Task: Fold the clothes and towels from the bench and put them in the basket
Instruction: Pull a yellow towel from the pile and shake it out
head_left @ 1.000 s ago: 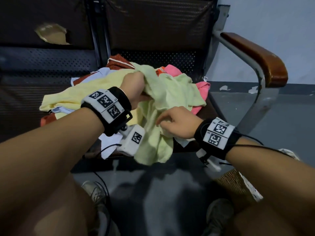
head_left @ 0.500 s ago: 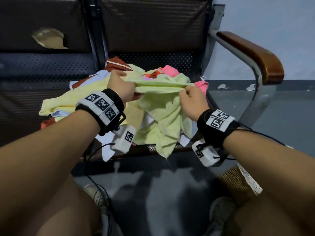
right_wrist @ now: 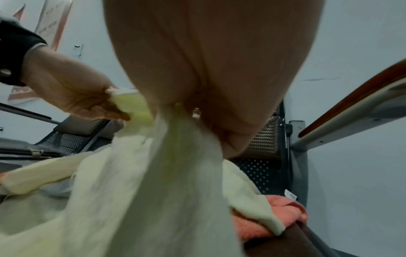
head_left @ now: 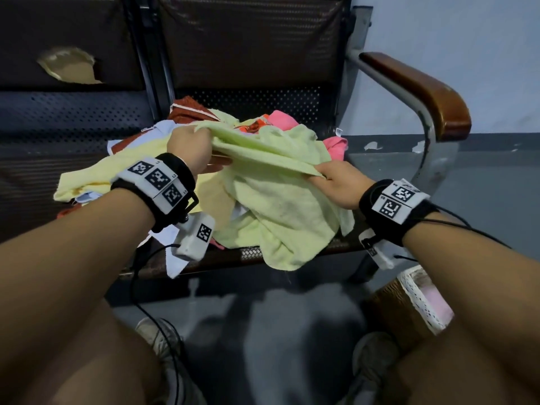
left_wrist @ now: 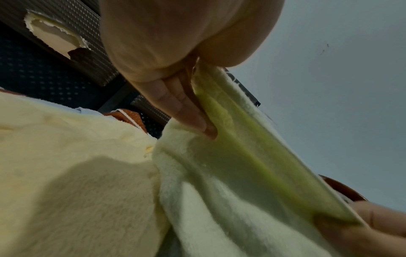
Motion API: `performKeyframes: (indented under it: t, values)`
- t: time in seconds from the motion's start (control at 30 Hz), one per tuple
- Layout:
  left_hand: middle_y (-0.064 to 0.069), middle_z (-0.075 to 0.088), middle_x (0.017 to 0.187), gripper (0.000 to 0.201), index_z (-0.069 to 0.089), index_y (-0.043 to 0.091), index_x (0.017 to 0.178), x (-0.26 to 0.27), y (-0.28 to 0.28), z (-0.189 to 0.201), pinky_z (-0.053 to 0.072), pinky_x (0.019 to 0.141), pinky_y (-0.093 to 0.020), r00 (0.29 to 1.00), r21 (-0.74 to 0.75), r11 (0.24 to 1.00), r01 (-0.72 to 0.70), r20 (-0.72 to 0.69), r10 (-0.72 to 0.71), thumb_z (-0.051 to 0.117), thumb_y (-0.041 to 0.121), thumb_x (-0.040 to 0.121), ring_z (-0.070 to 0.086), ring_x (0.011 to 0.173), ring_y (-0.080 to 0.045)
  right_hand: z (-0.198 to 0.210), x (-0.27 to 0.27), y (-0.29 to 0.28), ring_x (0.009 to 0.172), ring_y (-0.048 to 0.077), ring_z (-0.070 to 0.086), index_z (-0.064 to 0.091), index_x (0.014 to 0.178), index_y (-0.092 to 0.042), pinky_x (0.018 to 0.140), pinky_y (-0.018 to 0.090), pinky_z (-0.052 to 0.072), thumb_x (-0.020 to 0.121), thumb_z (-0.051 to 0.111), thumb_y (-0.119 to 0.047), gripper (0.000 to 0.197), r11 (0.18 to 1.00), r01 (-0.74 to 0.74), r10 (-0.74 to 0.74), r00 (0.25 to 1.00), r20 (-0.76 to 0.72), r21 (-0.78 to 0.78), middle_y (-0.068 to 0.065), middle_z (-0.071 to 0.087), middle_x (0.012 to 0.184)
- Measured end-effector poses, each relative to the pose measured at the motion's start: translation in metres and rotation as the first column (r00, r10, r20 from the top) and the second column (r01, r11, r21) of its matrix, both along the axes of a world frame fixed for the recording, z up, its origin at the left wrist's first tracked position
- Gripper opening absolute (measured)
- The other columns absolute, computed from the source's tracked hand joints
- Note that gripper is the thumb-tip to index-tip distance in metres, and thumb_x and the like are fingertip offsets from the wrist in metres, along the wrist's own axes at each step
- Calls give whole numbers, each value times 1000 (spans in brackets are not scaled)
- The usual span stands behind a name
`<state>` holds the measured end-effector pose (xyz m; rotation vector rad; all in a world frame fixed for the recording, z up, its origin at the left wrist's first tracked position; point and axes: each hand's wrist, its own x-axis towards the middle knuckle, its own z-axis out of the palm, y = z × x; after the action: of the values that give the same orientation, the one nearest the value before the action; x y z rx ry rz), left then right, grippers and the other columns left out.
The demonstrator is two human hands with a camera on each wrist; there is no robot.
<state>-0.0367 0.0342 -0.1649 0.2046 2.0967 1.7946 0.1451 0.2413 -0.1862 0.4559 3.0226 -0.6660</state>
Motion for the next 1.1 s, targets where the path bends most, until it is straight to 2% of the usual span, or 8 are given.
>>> performKeyframes:
  t: [0.17, 0.3, 0.47, 0.67, 0.8, 0.9, 1.03, 1.1]
  values:
    - [-15, 70, 91, 32, 70, 6, 106, -12, -2, 1, 55, 47, -26, 992, 36, 992, -122, -28, 124, 41, 2, 94, 70, 70, -29, 6, 17, 23, 57, 15, 47, 59, 68, -12, 61, 30, 37, 97, 57, -18, 30, 998, 33, -23, 984, 179, -54, 2, 52, 63]
    - [-6, 69, 80, 33, 77, 12, 96, -18, -8, 0, 54, 54, -20, 998, 80, 996, -31, -49, 35, 48, -3, 92, 64, 61, -15, 6, 30, 38, 74, 13, 59, 78, 97, -21, 68, 24, 48, 96, 62, -24, 16, 967, 170, -182, 982, -48, -188, 1, 70, 83]
    - [-10, 71, 87, 35, 77, 10, 87, -21, -11, 3, 60, 69, -27, 992, 118, 993, -6, -127, 21, 48, -9, 82, 67, 74, -18, 21, 27, 43, 73, -6, 60, 76, 82, -37, 67, 8, 44, 87, 74, -15, 22, 899, 213, -352, 870, -344, -383, -15, 72, 82]
    - [1, 67, 91, 34, 69, 19, 110, -23, -22, 0, 53, 70, -36, 811, -337, 938, -83, -570, -133, 66, 7, 78, 62, 80, -20, 36, 23, 39, 97, 15, 63, 77, 110, -27, 86, 25, 43, 95, 65, -21, 20, 975, 205, -220, 949, -228, -86, -3, 72, 105]
    - [-4, 67, 82, 9, 71, 14, 91, -27, -27, 17, 45, 68, -34, 753, -326, 924, -202, -654, -66, 64, 15, 84, 59, 76, -21, 50, 23, 36, 90, 23, 63, 78, 110, -20, 79, 28, 43, 99, 59, -26, 22, 981, 191, -182, 968, -171, 35, 6, 74, 97]
    - [-10, 58, 80, 20, 60, 4, 90, -34, -24, 42, 37, 64, -33, 744, -286, 948, -142, -662, -89, 59, 24, 93, 50, 73, -21, 72, 22, 36, 71, 25, 55, 74, 81, -14, 65, 31, 33, 101, 57, -35, 34, 976, 199, -173, 952, -252, 83, 3, 60, 66]
    - [0, 62, 76, 6, 64, 12, 90, -30, -25, 82, 47, 49, -16, 787, -115, 993, 30, -610, -94, 64, 7, 90, 60, 60, -5, 107, 23, 37, 90, 13, 64, 80, 105, -19, 80, 27, 45, 95, 65, -22, 18, 981, 194, -173, 904, -392, 15, -2, 74, 98]
    - [6, 66, 74, 28, 70, 17, 91, -29, -27, 96, 46, 45, -10, 796, -103, 993, 54, -596, -105, 61, -8, 81, 63, 55, 4, 123, 23, 38, 94, 12, 65, 79, 106, -23, 83, 27, 51, 91, 66, -15, 21, 981, 183, -192, 879, -435, -63, -2, 73, 106]
